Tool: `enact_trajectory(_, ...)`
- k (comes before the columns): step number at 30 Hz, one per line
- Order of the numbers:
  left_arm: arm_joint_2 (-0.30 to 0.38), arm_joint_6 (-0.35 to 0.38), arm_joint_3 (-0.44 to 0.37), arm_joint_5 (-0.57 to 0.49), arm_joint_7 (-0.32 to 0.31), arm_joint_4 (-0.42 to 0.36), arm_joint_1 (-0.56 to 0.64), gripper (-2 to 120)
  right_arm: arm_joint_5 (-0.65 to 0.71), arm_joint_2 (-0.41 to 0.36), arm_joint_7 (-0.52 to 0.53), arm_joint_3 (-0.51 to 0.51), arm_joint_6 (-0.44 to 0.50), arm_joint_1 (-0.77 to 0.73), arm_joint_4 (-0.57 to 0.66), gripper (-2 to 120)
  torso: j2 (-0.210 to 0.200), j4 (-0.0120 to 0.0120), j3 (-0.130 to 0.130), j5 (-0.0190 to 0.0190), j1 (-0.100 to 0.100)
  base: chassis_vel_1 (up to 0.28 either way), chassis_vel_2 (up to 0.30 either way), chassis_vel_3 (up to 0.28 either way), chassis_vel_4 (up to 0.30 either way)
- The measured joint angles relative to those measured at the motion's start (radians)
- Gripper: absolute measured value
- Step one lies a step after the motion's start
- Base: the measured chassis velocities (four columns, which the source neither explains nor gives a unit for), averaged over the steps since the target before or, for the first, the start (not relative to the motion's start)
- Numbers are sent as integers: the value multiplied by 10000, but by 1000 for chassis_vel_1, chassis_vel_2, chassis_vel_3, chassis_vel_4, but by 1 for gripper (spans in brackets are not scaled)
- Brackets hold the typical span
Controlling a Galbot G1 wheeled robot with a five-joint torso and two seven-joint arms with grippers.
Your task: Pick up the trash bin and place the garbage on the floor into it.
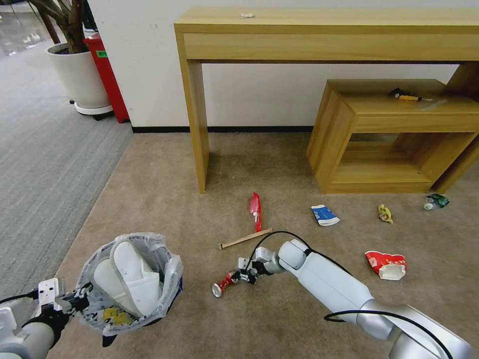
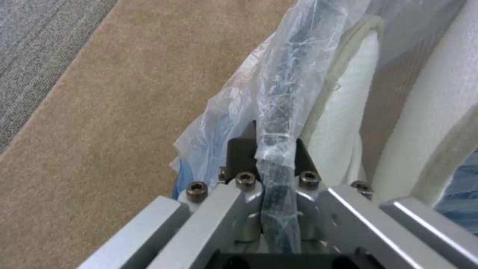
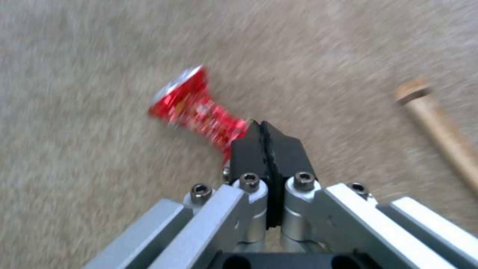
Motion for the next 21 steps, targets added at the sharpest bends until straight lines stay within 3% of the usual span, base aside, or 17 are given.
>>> enact_trajectory(5, -4, 0, 92, 10, 17, 98, -69, 0, 175, -351, 128, 400, -97, -213, 573, 0, 1, -2, 0, 0, 0, 0, 0, 0, 0)
enact_trajectory(12, 5, 0, 88, 16, 42, 189, -89, 0, -1088, -551, -260, 411, 899, -210, 666, 0, 0, -3, 0, -1, 0, 0, 0, 0, 0)
enact_trajectory(13, 6, 0, 71, 20, 55, 214, -90, 0, -1452, -564, -371, 339, 1170, -191, 737, 8, 0, -2, 0, -1, 0, 0, 0, 0, 0)
enact_trajectory(17, 45, 1, 29, 41, 59, 252, -120, 0, -1528, -389, -415, 193, 1249, -107, 722, 21, 1, 0, 0, 0, 0, 0, 0, 0, 0)
enact_trajectory(21, 147, 0, -7, 205, 47, 156, -108, 0, -1045, -288, -514, 0, 1125, 175, 465, 36, 0, 1, 0, 0, 1, 0, 0, 0, 0)
